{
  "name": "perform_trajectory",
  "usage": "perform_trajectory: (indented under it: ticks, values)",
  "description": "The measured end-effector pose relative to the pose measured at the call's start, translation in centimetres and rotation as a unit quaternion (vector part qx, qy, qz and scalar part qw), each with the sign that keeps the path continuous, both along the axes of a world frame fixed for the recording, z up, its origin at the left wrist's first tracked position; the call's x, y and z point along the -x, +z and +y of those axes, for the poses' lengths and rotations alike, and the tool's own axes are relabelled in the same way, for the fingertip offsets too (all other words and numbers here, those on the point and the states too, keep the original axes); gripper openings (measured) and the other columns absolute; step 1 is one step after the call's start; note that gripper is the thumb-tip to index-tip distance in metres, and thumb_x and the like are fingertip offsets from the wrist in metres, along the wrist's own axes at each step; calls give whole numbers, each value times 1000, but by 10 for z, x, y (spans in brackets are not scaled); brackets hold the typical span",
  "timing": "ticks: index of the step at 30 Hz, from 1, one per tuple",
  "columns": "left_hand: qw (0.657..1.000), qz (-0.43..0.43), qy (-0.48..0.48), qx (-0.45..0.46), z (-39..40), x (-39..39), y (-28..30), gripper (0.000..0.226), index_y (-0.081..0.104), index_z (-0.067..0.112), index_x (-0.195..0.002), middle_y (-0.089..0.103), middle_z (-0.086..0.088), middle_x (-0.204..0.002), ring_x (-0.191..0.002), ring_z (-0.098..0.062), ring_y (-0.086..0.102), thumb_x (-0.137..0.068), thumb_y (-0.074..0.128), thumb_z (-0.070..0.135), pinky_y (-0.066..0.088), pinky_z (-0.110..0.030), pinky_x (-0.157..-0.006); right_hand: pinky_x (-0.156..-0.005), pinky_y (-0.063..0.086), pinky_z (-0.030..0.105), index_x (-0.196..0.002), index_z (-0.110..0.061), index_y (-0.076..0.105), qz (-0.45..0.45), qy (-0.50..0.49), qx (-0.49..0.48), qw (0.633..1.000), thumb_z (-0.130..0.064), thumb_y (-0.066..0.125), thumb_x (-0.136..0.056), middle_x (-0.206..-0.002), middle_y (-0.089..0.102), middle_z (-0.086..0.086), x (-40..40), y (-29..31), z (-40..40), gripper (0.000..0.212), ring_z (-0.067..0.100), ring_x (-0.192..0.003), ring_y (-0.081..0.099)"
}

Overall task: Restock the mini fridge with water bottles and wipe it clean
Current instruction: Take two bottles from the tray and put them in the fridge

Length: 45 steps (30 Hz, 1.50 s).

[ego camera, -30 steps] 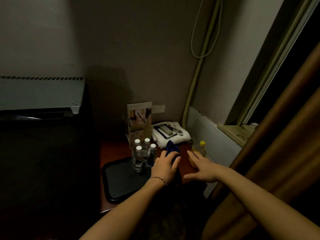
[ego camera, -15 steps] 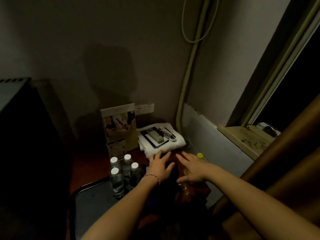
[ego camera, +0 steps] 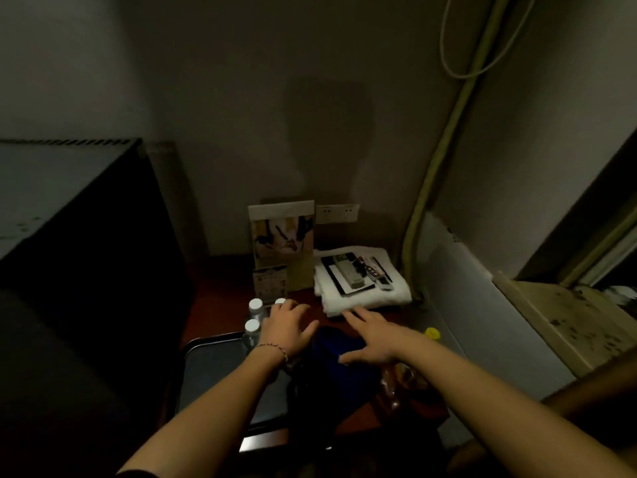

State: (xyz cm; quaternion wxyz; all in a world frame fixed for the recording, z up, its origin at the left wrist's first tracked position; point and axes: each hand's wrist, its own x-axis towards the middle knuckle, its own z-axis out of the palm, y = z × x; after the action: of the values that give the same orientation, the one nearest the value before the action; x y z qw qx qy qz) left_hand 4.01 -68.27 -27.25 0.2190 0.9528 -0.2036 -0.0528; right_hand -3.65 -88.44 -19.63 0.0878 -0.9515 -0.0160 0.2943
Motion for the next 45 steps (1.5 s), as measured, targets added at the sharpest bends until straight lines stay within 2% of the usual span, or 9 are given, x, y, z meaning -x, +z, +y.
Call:
perform_trajectory:
  ticks: [6, 9, 15, 22, 28, 35, 38, 41, 45]
  values:
    - [993, -11, 107, -54, 62, 10, 1, 49, 52, 34, -132, 46, 2, -132, -125, -24, 38, -91, 50, 60, 44, -43, -94, -121, 22, 45, -159, -24, 3, -43, 53, -23, 997, -68, 55, -87, -166, 3, 6, -28, -14, 40, 100, 29, -151, 10]
    - [987, 8, 141, -70, 92, 11, -6, 54, 50, 35, -135, 45, 2, -132, -125, -25, 38, -89, 50, 65, 44, -43, -95, -115, 33, 47, -158, -23, 11, -71, 81, -12, 994, -65, 55, -89, -162, 16, 8, -44, -22, 64, 92, 32, -145, 27]
    - [990, 38, 127, -44, 109, -1, -25, 56, 48, 32, -136, 44, 0, -135, -123, -25, 39, -89, 58, 60, 44, -39, -100, -98, 47, 50, -151, -29, 28, -69, 98, 13, 993, -62, 57, -89, -143, 38, 6, -73, -47, 95, 76, 32, -126, 47]
    - [995, 73, 72, -12, 103, -24, -38, 62, 43, 30, -141, 40, 1, -136, -123, -23, 39, -88, 61, 57, 42, -37, -103, -95, 48, 47, -149, -33, 28, -64, 68, 30, 995, -64, 56, -88, -137, 42, 6, -97, -67, 105, 75, 32, -122, 50]
    - [995, 70, 74, 2, 115, -33, -34, 71, 42, 31, -141, 40, 3, -138, -123, -20, 40, -82, 62, 66, 43, -35, -102, -95, 49, 47, -150, -31, 30, -63, 58, 41, 995, -65, 55, -88, -137, 42, 8, -101, -61, 107, 75, 32, -123, 50]
    - [988, 7, 156, -15, 168, -8, 17, 81, 37, 30, -147, 37, 3, -144, -130, -22, 39, -81, 57, 73, 43, -39, -104, -97, 46, 46, -151, -28, 30, -126, 110, 45, 985, -66, 51, -90, -147, 36, 6, -95, -12, 152, 75, 32, -132, 43]
    - [984, -2, 178, 3, 203, 20, 42, 82, 38, 28, -147, 38, 2, -143, -130, -22, 40, -81, 57, 72, 41, -38, -107, -98, 47, 47, -152, -25, 28, -178, 176, 46, 967, -67, 49, -90, -151, 32, 6, -89, 21, 190, 77, 32, -134, 41]
    - [975, -2, 219, 23, 248, 51, 67, 80, 40, 25, -146, 42, 0, -143, -130, -22, 44, -82, 60, 68, 40, -38, -109, -98, 48, 48, -150, -22, 33, -283, 229, -27, 931, -62, 50, -93, -148, 35, 7, -75, 68, 239, 72, 33, -131, 42]
    - [963, -4, 270, -4, 309, 88, 98, 77, 45, 23, -143, 49, -5, -138, -125, -23, 49, -82, 59, 68, 43, -39, -106, -97, 47, 47, -140, -15, 48, -443, 259, -150, 845, -50, 56, -92, -139, 46, 8, -42, 133, 318, 60, 30, -126, 44]
